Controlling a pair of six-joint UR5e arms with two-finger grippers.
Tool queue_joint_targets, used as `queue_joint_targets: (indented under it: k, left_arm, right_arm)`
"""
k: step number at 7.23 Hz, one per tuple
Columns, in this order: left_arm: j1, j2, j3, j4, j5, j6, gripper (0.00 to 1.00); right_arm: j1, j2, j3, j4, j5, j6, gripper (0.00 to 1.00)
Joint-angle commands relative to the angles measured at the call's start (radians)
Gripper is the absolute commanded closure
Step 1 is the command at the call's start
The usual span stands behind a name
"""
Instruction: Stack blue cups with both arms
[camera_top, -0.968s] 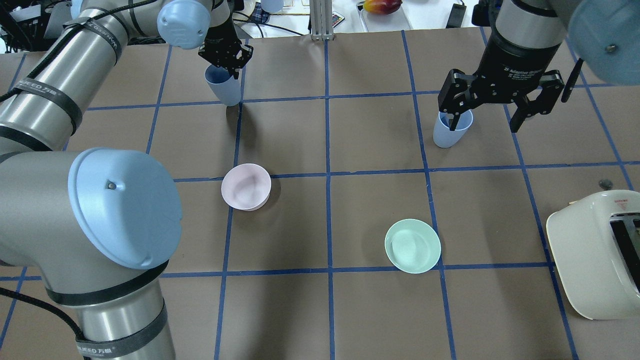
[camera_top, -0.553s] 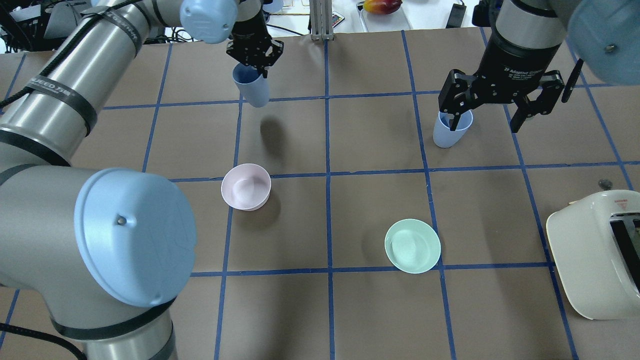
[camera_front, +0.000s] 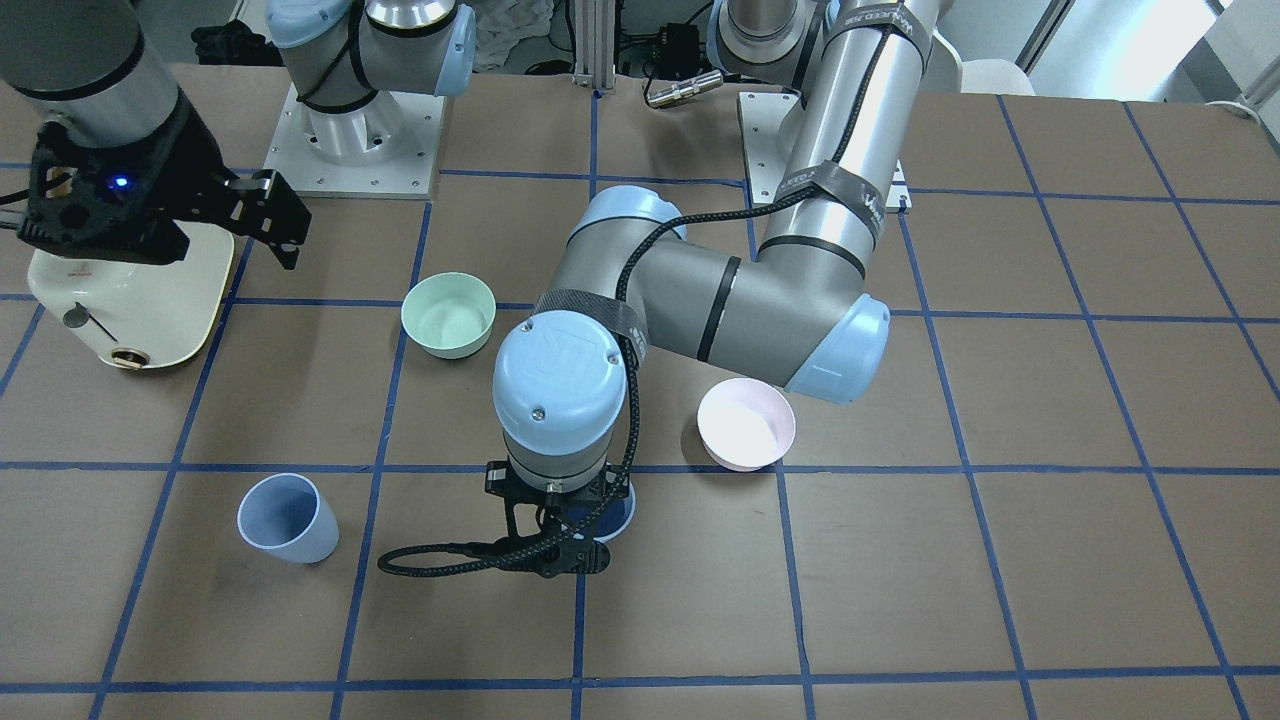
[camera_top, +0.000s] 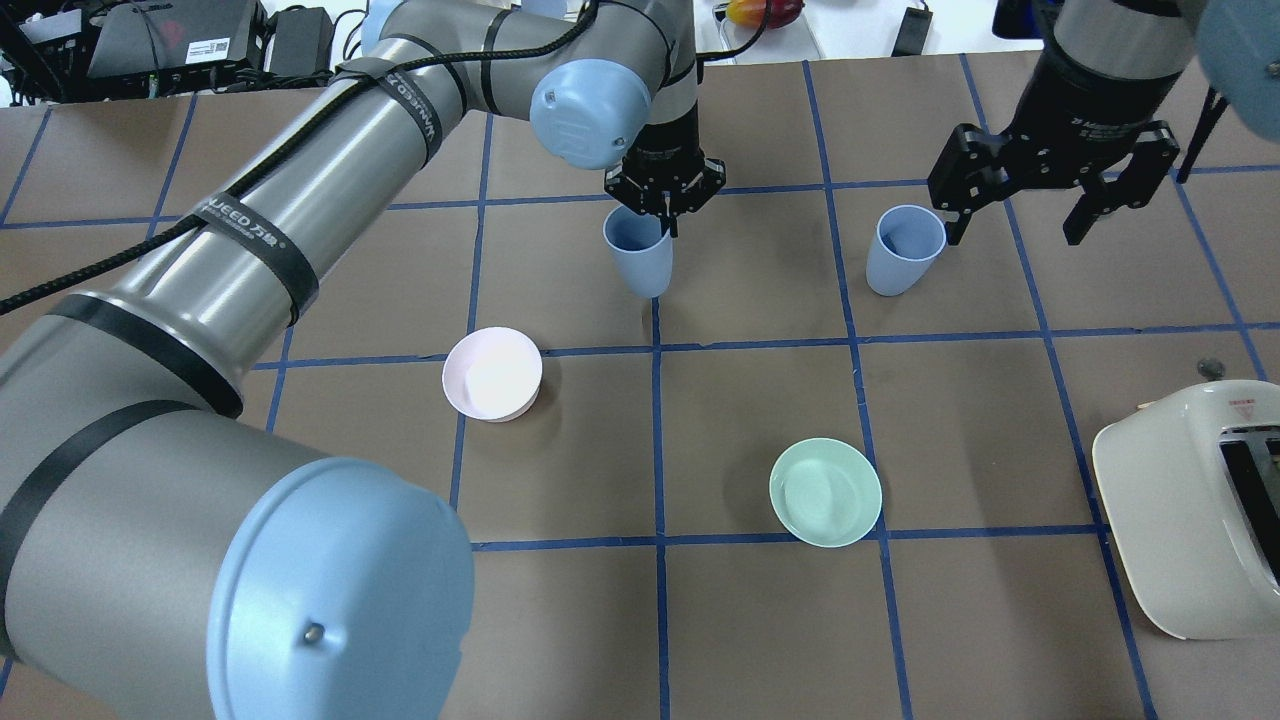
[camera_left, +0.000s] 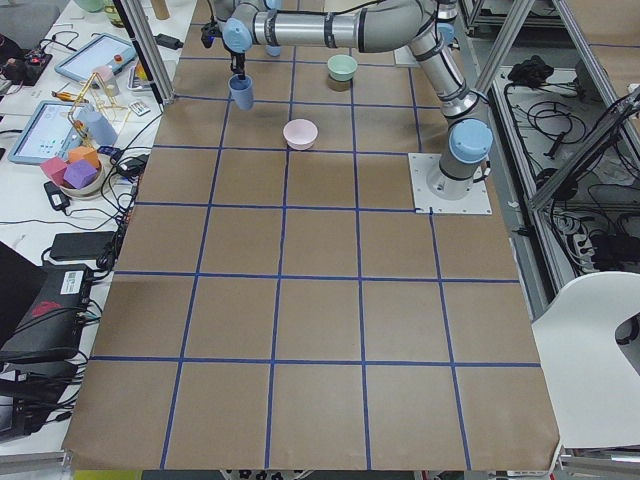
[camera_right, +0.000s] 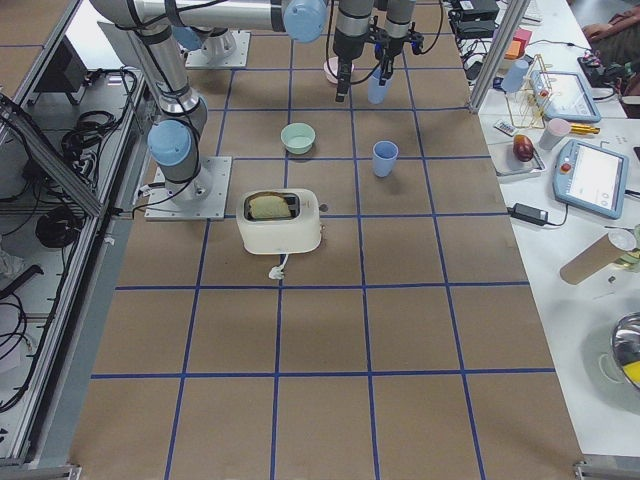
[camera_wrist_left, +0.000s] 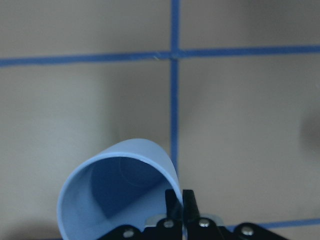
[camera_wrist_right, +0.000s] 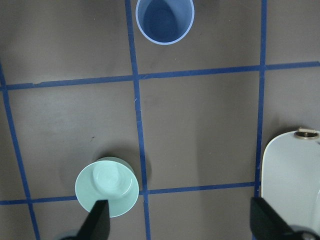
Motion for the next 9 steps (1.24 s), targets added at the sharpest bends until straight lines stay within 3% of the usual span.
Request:
queue_joint_targets:
  k: [1,4,5,7,9]
  left_arm:
    - [-0.019,0.056,-0.112,0.000,-0.011,-0.051,1.00]
    - [-0.021,0.033,-0.142,0.036,-0.008,-0.103,1.00]
    - [-0.022,0.036,-0.145,0.040,-0.009,-0.108,0.01]
    - [-0.013,0.086,-0.131,0.021,-0.008,-0.102,0.00]
    - [0.007,0.190,-0.096,-0.133,-0.005,-0.100,0.00]
  right_arm:
    - [-0.079,0.087,-0.006,-0.146,0.006,-0.274,0.00]
    - [-0.107,0.273,-0.017,-0.364,0.025,-0.321,0.00]
    - [-0.107,0.323,-0.021,-0.379,0.087,-0.323,0.00]
    - [-0.107,0.403,-0.020,-0.429,0.112,-0.324,0.00]
    - [-0.106,0.430,-0.018,-0.430,0.114,-0.323,0.00]
